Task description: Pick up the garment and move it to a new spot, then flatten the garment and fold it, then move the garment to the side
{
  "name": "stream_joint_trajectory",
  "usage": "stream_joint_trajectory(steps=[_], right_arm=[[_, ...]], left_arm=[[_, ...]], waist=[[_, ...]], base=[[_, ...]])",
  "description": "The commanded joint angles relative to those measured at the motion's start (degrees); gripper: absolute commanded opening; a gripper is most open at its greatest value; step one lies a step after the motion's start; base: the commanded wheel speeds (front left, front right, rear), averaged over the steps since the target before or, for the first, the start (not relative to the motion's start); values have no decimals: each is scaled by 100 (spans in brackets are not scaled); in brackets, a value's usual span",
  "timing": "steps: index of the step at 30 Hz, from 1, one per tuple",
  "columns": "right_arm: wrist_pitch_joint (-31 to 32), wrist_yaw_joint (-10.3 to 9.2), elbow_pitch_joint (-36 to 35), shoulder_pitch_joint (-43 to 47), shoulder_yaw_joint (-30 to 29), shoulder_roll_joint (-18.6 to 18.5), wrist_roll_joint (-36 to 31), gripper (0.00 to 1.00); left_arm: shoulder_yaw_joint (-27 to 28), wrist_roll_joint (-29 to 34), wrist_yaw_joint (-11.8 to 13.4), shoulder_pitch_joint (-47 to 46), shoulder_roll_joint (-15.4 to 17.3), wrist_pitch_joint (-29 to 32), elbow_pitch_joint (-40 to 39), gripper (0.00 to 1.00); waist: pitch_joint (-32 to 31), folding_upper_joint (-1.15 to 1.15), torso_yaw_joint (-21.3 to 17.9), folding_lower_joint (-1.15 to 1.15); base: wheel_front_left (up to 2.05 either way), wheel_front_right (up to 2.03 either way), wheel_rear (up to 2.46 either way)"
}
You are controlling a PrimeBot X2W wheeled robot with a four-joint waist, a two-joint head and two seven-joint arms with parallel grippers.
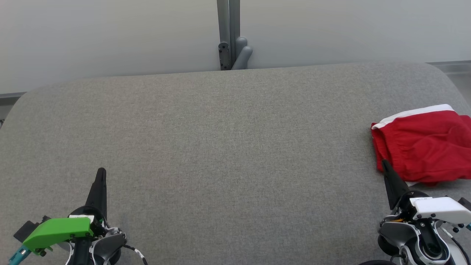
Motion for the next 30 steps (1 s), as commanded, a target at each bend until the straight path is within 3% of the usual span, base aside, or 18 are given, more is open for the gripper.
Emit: stream_joint_trajectory(steps=[1,30], right_arm=[[9,2,-13,-64,3,-25,30,0],[9,2,-13,-64,4,-25,31,0]], left_arm=[[21,-9,-39,-63,40,9,-21,0],[21,-9,-39,-63,40,9,-21,0]], waist=[[0,0,0,0],[0,0,0,0]], base=[[0,0,0],[0,0,0]])
